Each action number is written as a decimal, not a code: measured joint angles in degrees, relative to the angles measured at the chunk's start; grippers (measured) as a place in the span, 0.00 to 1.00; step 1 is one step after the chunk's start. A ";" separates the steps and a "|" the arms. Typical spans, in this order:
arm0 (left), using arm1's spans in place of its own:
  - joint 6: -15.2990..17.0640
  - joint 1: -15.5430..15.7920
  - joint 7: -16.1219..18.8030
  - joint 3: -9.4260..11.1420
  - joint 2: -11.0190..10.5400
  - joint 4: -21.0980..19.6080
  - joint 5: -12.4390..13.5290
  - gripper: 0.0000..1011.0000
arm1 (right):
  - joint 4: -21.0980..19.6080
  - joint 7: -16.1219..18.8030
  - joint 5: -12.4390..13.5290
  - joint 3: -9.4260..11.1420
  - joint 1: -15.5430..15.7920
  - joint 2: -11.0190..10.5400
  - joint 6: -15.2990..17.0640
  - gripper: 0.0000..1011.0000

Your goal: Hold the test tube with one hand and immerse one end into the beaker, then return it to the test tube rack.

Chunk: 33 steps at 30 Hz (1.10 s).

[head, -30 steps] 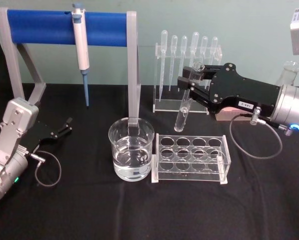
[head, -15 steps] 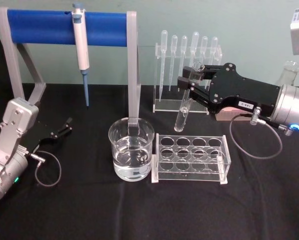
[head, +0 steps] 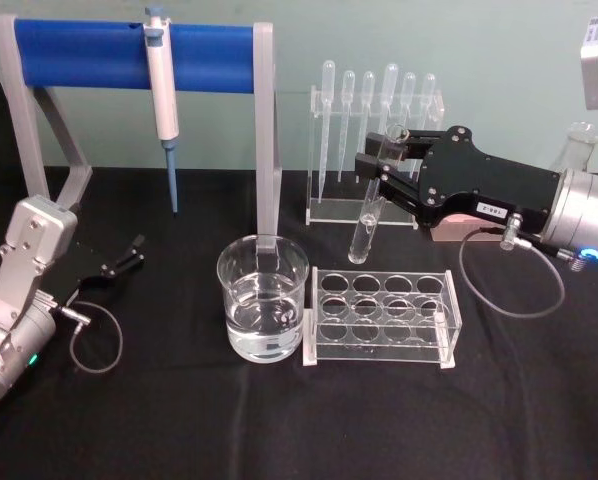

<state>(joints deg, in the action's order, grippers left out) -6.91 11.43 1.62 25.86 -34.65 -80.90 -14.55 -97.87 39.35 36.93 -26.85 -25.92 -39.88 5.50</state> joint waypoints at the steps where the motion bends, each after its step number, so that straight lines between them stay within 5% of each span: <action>1: 0.00 0.00 0.00 0.00 0.00 0.00 0.00 0.99 | 0.00 0.00 0.00 0.00 0.00 0.00 0.00 0.24; 28: 0.00 0.00 0.00 0.00 0.00 0.00 0.00 0.99 | 0.00 0.00 0.00 0.00 0.00 0.00 0.00 0.24; 33: 0.00 0.00 0.00 0.00 0.00 0.00 0.00 0.99 | -0.07 0.60 0.08 -0.48 -1.90 -0.14 -0.21 0.24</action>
<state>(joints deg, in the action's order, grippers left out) -6.91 11.43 1.62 25.86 -34.65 -80.90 -14.55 -97.94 39.95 37.01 -27.33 -27.83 -40.01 5.29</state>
